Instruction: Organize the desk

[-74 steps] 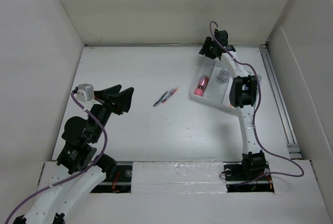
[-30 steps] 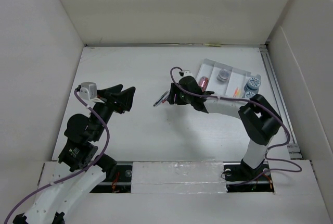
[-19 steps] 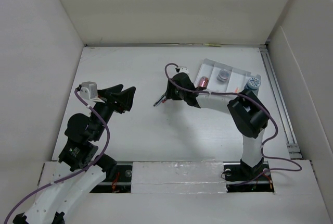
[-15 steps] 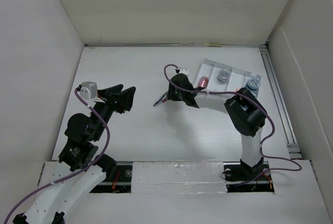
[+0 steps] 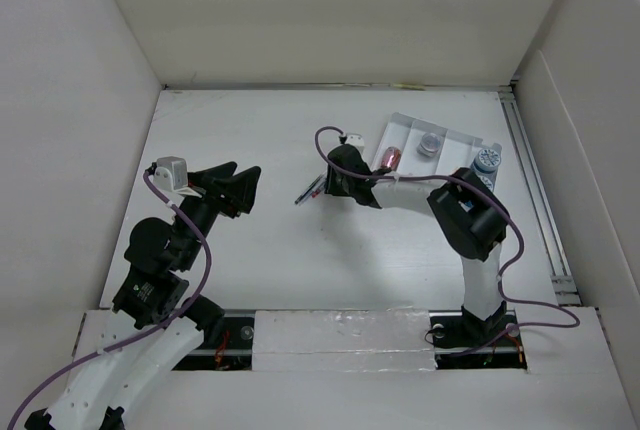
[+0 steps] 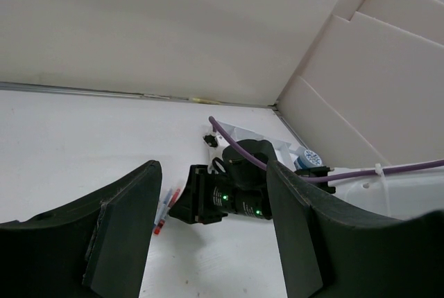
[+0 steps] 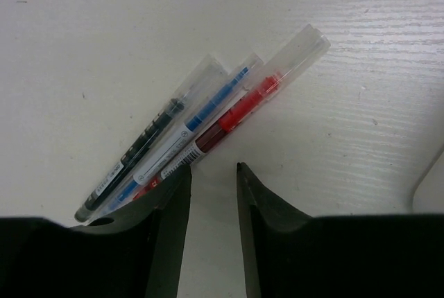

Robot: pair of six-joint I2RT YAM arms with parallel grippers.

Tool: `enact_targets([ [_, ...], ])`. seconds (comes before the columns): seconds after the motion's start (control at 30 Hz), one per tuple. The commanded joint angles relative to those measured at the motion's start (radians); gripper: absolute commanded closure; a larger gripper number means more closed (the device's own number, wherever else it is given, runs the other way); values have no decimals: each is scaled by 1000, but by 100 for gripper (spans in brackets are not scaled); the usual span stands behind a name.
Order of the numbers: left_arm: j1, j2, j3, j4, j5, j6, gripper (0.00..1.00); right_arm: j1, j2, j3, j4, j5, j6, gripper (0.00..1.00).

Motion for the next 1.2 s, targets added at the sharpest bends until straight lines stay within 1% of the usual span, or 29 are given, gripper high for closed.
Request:
enact_targets([
  [0.0,-2,10,-1,42,11,3,42,14,-60,-18,81,21,-4,60],
  [0.03,-2,10,-1,42,8,3,42,14,-56,-6,80,7,-7,55],
  [0.17,-2,16,1,42,14,3,42,14,-13,36,34,7,-12,55],
  [0.23,-2,10,-4,43,12,3,42,14,7,34,45,-2,0,55],
  [0.4,-2,15,-1,42,17,3,42,14,33,49,25,4,5,58],
  [0.53,-2,10,-1,43,11,2,42,14,27,44,16,13,3,63],
  [0.6,-2,16,-1,43,15,2,42,14,27,50,-13,21,-3,63],
  [0.67,-2,10,-1,45,19,2,42,14,30,54,-20,41,-6,62],
  [0.73,-2,6,-2,45,14,2,42,23,27,49,-61,47,-9,58],
  [0.77,-2,7,-2,45,12,2,42,23,24,46,-75,54,-9,58],
  [0.9,-2,12,-1,46,26,0,42,23,-43,-5,-33,56,-10,59],
  [0.93,-2,7,-2,48,25,0,42,23,-54,-12,0,53,-12,59],
  [1.07,-2,18,-1,43,23,0,42,23,-65,0,31,-7,-16,59],
  [1.17,-2,7,-2,46,20,0,42,23,-70,-9,62,-21,-12,59],
])
